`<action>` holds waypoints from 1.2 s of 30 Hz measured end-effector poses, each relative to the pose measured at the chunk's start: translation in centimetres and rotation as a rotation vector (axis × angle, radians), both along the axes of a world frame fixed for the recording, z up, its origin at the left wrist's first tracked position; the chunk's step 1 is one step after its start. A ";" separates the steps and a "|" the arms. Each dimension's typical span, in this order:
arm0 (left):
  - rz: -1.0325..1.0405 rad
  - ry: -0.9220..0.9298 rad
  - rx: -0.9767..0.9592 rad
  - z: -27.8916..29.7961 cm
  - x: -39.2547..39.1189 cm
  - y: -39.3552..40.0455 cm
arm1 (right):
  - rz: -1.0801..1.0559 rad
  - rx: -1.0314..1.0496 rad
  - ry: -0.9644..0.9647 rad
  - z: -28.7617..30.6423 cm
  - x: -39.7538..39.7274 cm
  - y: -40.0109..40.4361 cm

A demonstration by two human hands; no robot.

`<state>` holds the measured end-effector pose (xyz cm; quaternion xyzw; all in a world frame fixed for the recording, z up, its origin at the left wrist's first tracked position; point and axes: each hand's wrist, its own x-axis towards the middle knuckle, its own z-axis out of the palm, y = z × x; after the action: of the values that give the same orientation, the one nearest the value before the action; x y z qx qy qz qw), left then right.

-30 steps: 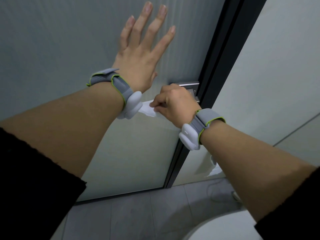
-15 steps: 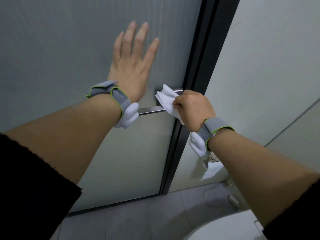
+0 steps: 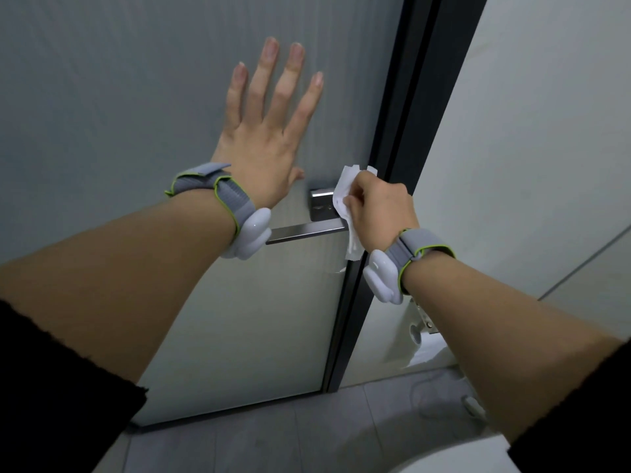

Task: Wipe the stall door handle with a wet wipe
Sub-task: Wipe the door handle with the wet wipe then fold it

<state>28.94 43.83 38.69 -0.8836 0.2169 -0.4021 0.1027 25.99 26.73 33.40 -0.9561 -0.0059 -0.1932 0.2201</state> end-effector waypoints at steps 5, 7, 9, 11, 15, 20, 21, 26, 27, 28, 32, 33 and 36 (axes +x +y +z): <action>-0.008 -0.023 -0.006 -0.3 0.3 -0.1 | 0.029 -0.055 -0.024 -0.2 0.5 -0.3; 0.000 -0.028 -0.007 -0.3 0.3 -0.2 | 0.029 -0.023 -0.026 -0.4 0.4 -0.3; 0.006 -0.028 -0.004 -0.4 0.3 -0.1 | 0.015 0.044 0.002 -0.4 0.5 -0.4; 0.001 -0.022 -0.010 -0.4 0.3 -0.2 | -0.030 0.114 0.046 -0.5 0.5 -0.3; 0.005 -0.003 -0.014 -0.4 0.0 -0.3 | -0.137 0.276 0.124 -1.3 0.4 0.1; 0.017 0.020 -0.008 -0.2 -0.5 -0.5 | -0.209 0.327 0.111 -1.9 -0.3 0.3; 0.020 0.026 -0.005 -0.2 -0.7 -0.6 | -0.221 0.321 0.108 -1.9 -0.5 0.2; -0.013 0.043 0.015 0.3 -1.4 0.2 | -0.324 0.292 0.161 -1.2 -1.3 0.9; -0.028 0.042 0.013 0.4 -1.5 0.5 | -0.350 0.299 0.197 -1.1 -1.3 1.2; -0.046 0.041 0.007 0.5 -1.5 0.6 | -0.363 0.307 0.241 -0.9 -1.2 1.4; -0.084 0.040 -0.014 0.5 -1.6 1.1 | -0.349 0.392 0.347 -0.8 -1.8 2.0; -0.086 0.035 -0.018 0.5 -1.5 1.3 | -0.356 0.431 0.358 -0.8 -1.9 2.1; -0.082 0.026 -0.023 0.1 -1.4 2.2 | -0.364 0.553 0.408 -0.8 -2.2 2.3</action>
<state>27.54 46.03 38.81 -0.8801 0.2497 -0.3972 0.0731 23.74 29.06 32.60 -0.8650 0.2598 -0.0294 0.4283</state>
